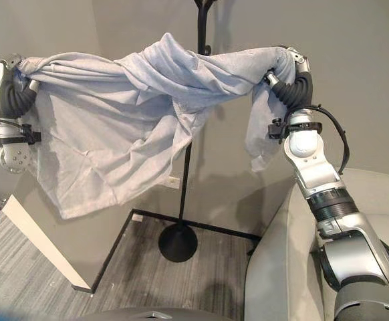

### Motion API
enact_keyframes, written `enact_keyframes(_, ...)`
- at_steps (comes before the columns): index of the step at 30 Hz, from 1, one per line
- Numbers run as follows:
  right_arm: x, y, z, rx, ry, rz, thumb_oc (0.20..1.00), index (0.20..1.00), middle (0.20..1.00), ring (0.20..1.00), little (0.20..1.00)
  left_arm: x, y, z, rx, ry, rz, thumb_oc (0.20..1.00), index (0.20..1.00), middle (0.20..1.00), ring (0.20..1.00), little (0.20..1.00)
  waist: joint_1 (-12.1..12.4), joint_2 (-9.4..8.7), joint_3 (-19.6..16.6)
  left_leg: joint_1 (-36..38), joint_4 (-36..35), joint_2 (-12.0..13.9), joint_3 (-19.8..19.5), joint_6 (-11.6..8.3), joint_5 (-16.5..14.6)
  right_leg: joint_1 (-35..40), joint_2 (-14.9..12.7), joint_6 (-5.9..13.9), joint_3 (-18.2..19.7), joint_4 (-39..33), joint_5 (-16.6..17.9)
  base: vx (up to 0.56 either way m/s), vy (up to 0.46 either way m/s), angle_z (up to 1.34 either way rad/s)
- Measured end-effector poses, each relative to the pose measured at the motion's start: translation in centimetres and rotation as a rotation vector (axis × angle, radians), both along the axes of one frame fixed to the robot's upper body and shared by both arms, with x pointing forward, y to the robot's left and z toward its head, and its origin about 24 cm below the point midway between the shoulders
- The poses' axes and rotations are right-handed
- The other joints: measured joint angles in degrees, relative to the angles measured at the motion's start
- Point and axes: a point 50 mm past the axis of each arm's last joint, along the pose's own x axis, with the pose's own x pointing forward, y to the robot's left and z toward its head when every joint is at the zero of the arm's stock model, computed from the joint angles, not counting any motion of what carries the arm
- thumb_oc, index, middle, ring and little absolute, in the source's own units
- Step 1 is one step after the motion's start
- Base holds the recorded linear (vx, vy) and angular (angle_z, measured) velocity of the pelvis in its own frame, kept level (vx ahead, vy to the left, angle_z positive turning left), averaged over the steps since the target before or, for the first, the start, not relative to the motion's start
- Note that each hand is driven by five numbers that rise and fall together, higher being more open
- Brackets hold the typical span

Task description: Hang the clothes on the sofa on the clothes rack.

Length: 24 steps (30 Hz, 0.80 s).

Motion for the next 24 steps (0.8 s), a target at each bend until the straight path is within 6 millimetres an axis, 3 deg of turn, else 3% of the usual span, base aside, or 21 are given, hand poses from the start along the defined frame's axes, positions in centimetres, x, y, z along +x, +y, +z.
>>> enact_keyframes(5, 0.1, 0.0, 0.0, -0.001, 0.009, -0.004, 0.2, 0.2, 0.2, 0.2, 0.2, 0.2, 0.3, 0.0, -0.014, 0.02, 0.007, 0.2, 0.2, 0.2, 0.2, 0.2, 0.02, 0.21, 0.48, -0.03, -0.01, 0.0, -0.13, 0.0, 0.01, 0.07, 0.03, 0.0, -0.15, 0.06, -0.08, 0.06, -0.017, 0.02)
enact_keyframes(6, 1.5, 0.2, -0.5, -0.059, 0.072, -0.013, 0.2, 0.2, 0.2, 0.2, 0.2, 1.9, 2.5, -1.0, 0.002, 0.163, 0.098, 0.2, 0.2, 0.2, 0.2, 0.2, -0.32, 1.14, 1.18, 0.17, 0.34, 0.01, -0.36, -0.22, -0.12, 0.62, -0.01, 0.18, -1.29, 0.13, -0.78, 0.09, -0.035, 0.19)
enact_keyframes(7, 3.0, 0.6, -0.7, -0.149, 0.145, -0.02, 0.2, 0.2, 0.2, 0.2, 0.2, 3.3, 3.7, -1.5, -0.025, 0.281, 0.193, 0.2, 0.2, 0.2, 0.2, 0.2, -0.8, 0.94, 0.85, -0.45, 0.19, -0.01, -1.04, -0.91, 0.21, 0.55, -0.05, 0.19, -1.83, 0.06, -0.8, 0.0, -0.001, 0.27)
enact_keyframes(10, 3.3, 1.2, 0.3, -0.123, 0.146, -0.004, 0.2, 0.2, 0.2, 0.2, 0.2, 3.7, 3.0, 0.0, -0.178, 0.215, 0.141, 0.2, 0.2, 0.2, 0.2, 0.2, -0.54, 1.37, 1.37, -2.78, 0.03, 0.21, -1.82, -0.81, 0.83, -1.7, 0.29, -0.69, -2.26, 0.13, 0.05, 0.0, 0.0, 0.15)
enact_keyframes(15, 4.0, -0.3, -0.2, -0.078, 0.208, -0.071, 0.2, 0.2, 0.2, 0.2, 0.2, 3.9, 3.1, -0.5, -0.178, 0.246, 0.145, 0.2, 0.2, 0.2, 0.2, 0.2, 0.26, 2.18, 2.26, -3.22, 0.33, 0.4, -2.2, -0.83, 1.27, -1.39, 0.54, -0.76, -3.09, 0.14, -0.04, 0.04, -0.094, 0.06)
enact_keyframes(17, 5.8, -2.3, -0.5, 0.035, 0.348, -0.265, 0.2, 0.2, 0.2, 0.2, 0.2, 6.2, 1.5, -1.8, -0.276, 0.404, 0.164, 0.2, 0.2, 0.2, 0.2, 0.2, 0.62, 4.0, 1.88, -9.81, 3.01, 0.84, -4.53, -2.03, 0.13, -6.46, 0.68, -0.74, -4.67, 2.29, -1.01, -0.03, -0.027, 0.38)
enact_keyframes(19, 5.5, -4.0, 0.2, 0.121, 0.364, -0.322, 0.2, 0.2, 0.2, 0.2, 0.2, 6.6, 1.1, -0.8, -0.294, 0.424, 0.136, 0.2, 0.2, 0.2, 0.2, 0.2, 1.4, 5.11, 2.62, -13.74, 1.86, 1.16, -4.52, -1.99, 0.16, -12.0, 0.48, -2.2, -6.06, 3.77, -0.05, -0.01, -0.011, 0.31)
enact_keyframes(22, 5.3, -4.6, -1.9, 0.148, 0.44, -0.351, 0.2, 0.2, 0.2, 0.2, 0.2, 6.0, 2.0, -3.6, -0.322, 0.536, 0.176, 0.2, 0.2, 0.2, 0.2, 0.2, 1.78, 7.25, 3.99, -14.71, 2.32, 1.83, -3.54, -1.63, 0.55, -13.64, 0.62, -2.62, -6.28, 5.59, -0.43, -0.02, -0.012, -0.03)
enact_keyframes(24, 4.5, -5.6, -5.2, 0.154, 0.535, -0.388, 0.2, 0.2, 0.2, 0.2, 0.2, 5.3, 2.5, -6.6, -0.366, 0.624, 0.189, 0.2, 0.2, 0.2, 0.2, 0.2, 1.63, 8.59, 5.03, -15.69, 3.32, 2.19, -3.81, -1.15, 1.21, -14.88, 0.75, -2.54, -6.13, 7.19, -1.43, -0.05, 0.005, -0.09)
